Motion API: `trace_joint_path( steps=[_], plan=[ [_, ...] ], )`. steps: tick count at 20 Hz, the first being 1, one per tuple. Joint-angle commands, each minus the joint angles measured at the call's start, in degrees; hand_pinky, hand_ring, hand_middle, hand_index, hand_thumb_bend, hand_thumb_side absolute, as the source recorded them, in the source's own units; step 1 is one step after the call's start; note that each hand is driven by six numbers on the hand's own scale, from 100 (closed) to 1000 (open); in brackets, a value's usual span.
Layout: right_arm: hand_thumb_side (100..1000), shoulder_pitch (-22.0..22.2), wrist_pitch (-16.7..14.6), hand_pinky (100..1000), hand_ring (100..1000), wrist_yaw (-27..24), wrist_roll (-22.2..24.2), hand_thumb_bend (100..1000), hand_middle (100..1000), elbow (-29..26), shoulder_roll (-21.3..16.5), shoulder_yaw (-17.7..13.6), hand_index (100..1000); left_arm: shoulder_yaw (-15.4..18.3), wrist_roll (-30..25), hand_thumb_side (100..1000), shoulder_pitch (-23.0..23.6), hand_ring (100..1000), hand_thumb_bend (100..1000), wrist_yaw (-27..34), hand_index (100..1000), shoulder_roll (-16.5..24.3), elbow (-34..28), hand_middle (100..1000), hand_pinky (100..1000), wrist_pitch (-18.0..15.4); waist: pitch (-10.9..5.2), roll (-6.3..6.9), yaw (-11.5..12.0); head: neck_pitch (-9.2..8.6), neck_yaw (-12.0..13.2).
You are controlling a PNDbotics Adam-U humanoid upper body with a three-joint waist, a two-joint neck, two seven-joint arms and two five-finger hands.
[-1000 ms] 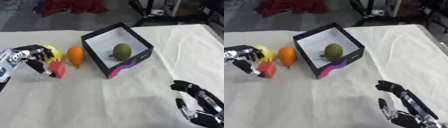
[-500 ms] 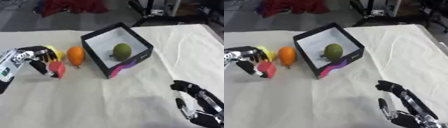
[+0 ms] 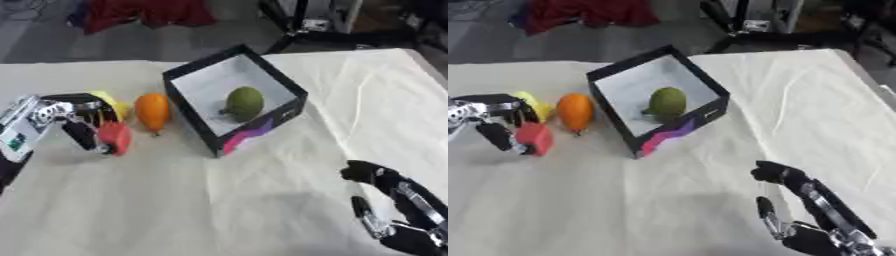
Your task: Pick up objects on the table and place them in the box.
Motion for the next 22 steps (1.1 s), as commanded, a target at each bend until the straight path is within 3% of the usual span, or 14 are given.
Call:
trace_joint_path(
  steps=[1,9,16,22],
  plan=[
    [362,-0.2,0.1,882,826,0.3,-0.2,100,782,-0.6,-0.9,-0.3,912,0.4,-0.1,191,-1.2,634,383,-0.8,741,1.3,-1.1,619,746,-0.4,-1.52,0.4,0.1,-0.11,-0.1],
    [360,-0.2,0.2,881,826,0.4,-0.2,100,783,-0.6,-1.0,-0.3,912,1.1,2.5,169,-1.5,495,306,-1.8,579,1.6,-3.2,465,678,-1.0,-1.58,0.38,0.2,-0.11,-0.1],
    [357,-0.1,0.2,881,826,0.4,-0.4,100,783,-0.6,-1.0,-0.4,910,3.3,3.7,214,-3.9,488,315,-3.0,570,3.6,-9.5,458,690,-0.5,-1.72,0.37,0.2,-0.11,-0.3],
    [359,-0.1,0.3,880,826,0.4,-0.3,100,784,-0.4,-0.9,-0.2,910,3.6,3.9,278,-10.8,502,334,-6.9,585,3.0,-13.6,476,709,0.4,-1.91,0.5,0.2,-0.11,-0.1]
  ],
)
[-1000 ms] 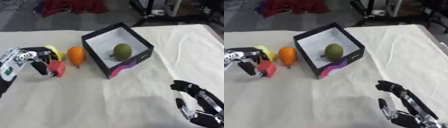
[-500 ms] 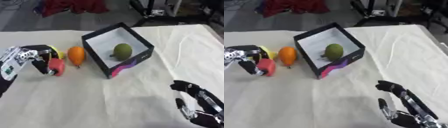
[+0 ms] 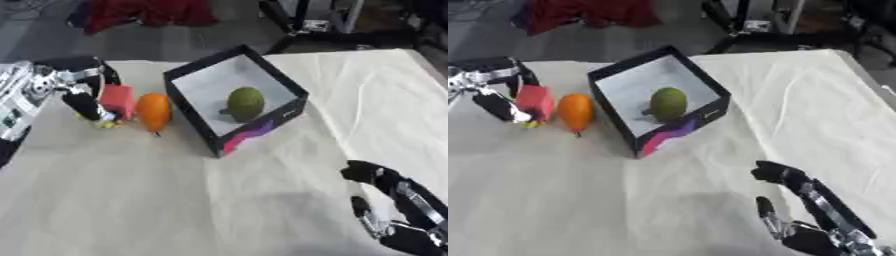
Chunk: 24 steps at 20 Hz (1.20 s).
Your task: Pick up objects on the table and place them in the box.
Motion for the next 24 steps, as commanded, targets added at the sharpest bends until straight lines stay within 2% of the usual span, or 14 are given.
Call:
trace_joint_path(
  steps=[1,6,10,17,22,24],
  plan=[
    [361,-0.4,0.0,880,826,0.1,0.0,100,784,-0.4,-0.9,0.0,910,0.5,0.4,296,-4.3,506,341,-2.8,590,-0.1,-1.1,479,714,0.9,-1.64,0.47,-0.1,-0.11,-0.1],
    [356,-0.1,0.1,880,826,-0.1,0.2,100,785,-0.2,-0.8,0.1,910,-2.2,1.6,327,-12.2,510,384,-10.0,614,-9.4,6.3,494,712,1.4,-1.95,0.17,-0.6,-0.11,0.2],
    [356,-0.1,0.1,880,826,-0.5,0.4,100,785,-0.2,-0.7,0.4,910,-2.0,6.1,326,-15.9,512,435,-16.7,627,-18.0,15.1,504,693,2.3,-2.1,-0.13,-1.3,-0.11,0.5],
    [357,-0.1,0.1,879,826,-1.3,1.3,100,785,-0.1,-0.4,1.3,909,1.7,16.5,307,-17.1,508,493,-25.8,634,-30.9,29.3,506,674,6.1,-2.3,-0.63,-2.6,-0.11,1.2],
    [361,-0.4,0.2,879,826,-2.1,2.1,100,785,0.0,-0.4,2.0,909,4.1,22.5,307,-16.3,507,550,-29.8,647,-36.3,35.2,508,667,8.9,-2.43,-0.86,-3.4,-0.11,1.9],
    [362,-0.5,0.2,879,826,-2.4,2.3,100,785,0.0,-0.4,2.1,909,5.1,24.9,320,-15.8,508,613,-30.4,656,-37.6,37.0,512,661,10.2,-2.47,-0.92,-3.5,-0.11,2.0]
  ],
)
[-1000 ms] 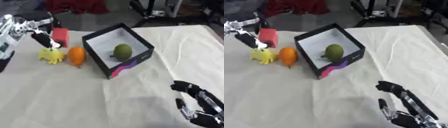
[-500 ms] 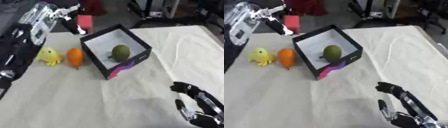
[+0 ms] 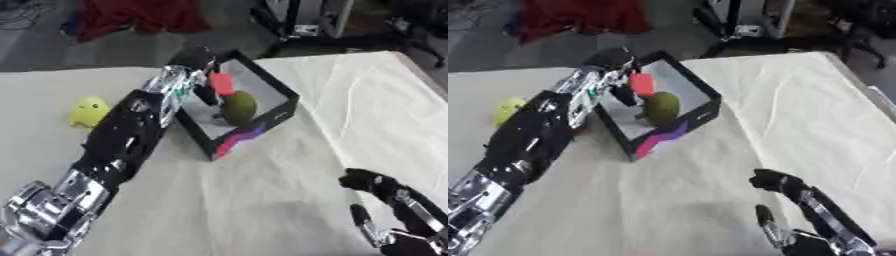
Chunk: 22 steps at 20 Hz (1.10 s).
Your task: Pick up objects on the table and place them in the box.
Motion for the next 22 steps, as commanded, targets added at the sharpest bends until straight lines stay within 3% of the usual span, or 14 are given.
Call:
trace_joint_path(
  steps=[1,8,16,22],
  plan=[
    [362,-0.7,0.0,879,826,-0.7,0.4,100,785,-0.5,-0.4,0.1,909,1.7,3.8,332,-0.4,515,654,-1.1,670,-1.5,2.1,520,664,1.6,-1.39,-0.9,-0.1,-0.11,0.4],
    [362,-0.7,0.1,878,825,-1.0,0.5,100,785,-0.6,-0.5,0.1,908,1.2,5.8,399,0.2,658,1000,-0.3,794,-1.9,4.4,669,735,1.5,-1.36,-0.95,-0.1,-0.11,0.2],
    [361,-0.6,0.1,877,826,-0.9,0.4,100,786,-0.7,-0.5,0.0,908,1.5,4.4,559,-0.3,725,1000,0.6,847,-0.4,2.8,760,757,2.1,-1.29,-0.97,0.2,-0.11,0.0],
    [362,-0.4,0.2,877,826,-0.7,0.0,100,786,-0.7,-0.5,-0.4,908,0.8,2.2,637,-1.8,733,1000,6.7,860,4.6,-2.1,789,751,2.1,-1.36,-0.81,0.8,-0.11,-1.1]
  ],
)
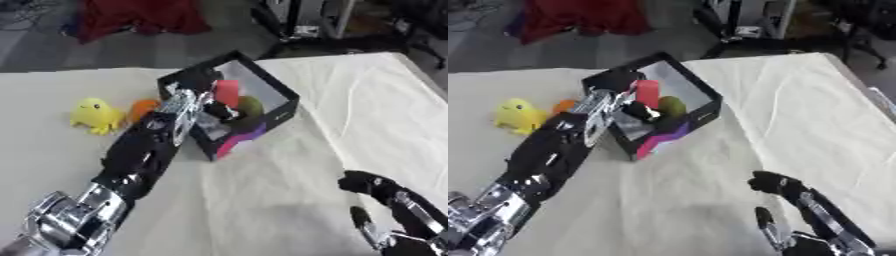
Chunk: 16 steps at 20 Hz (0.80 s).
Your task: Pick up objects on the table and place them in the box.
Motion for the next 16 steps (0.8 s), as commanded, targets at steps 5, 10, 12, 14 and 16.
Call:
trace_joint_path(
  steps=[5,10,12,14,16],
  plan=[
    [358,-0.2,0.0,876,825,0.1,-0.5,100,785,-0.7,-0.6,-0.6,906,-1.5,-4.4,653,-3.2,743,1000,6.0,865,9.3,-9.3,806,753,0.0,-1.39,-0.71,0.9,-0.11,-1.1],
    [360,-0.1,0.1,876,825,0.4,-0.8,100,785,-0.7,-0.7,-0.8,905,-1.5,-8.4,686,-3.4,773,1000,9.9,886,15.5,-15.4,847,775,0.9,-1.48,-0.51,1.8,-0.11,-1.6],
    [361,-0.1,0.1,875,825,0.4,-0.8,100,785,-0.6,-0.7,-0.8,905,-1.3,-9.8,685,-3.2,774,1000,10.9,890,17.1,-16.5,852,775,1.4,-1.52,-0.46,2.0,-0.11,-1.6],
    [361,-0.1,0.1,875,825,0.4,-0.8,100,785,-0.6,-0.7,-0.8,905,-1.1,-10.6,667,-2.8,767,1000,11.6,890,18.6,-17.4,844,773,1.6,-1.54,-0.45,2.0,-0.11,-1.7],
    [361,0.0,0.1,875,825,0.4,-0.9,100,785,-0.6,-0.7,-0.9,905,-0.9,-11.0,626,-2.2,761,1000,11.7,890,20.1,-18.0,835,775,1.9,-1.54,-0.42,2.1,-0.11,-1.8]
  ],
)
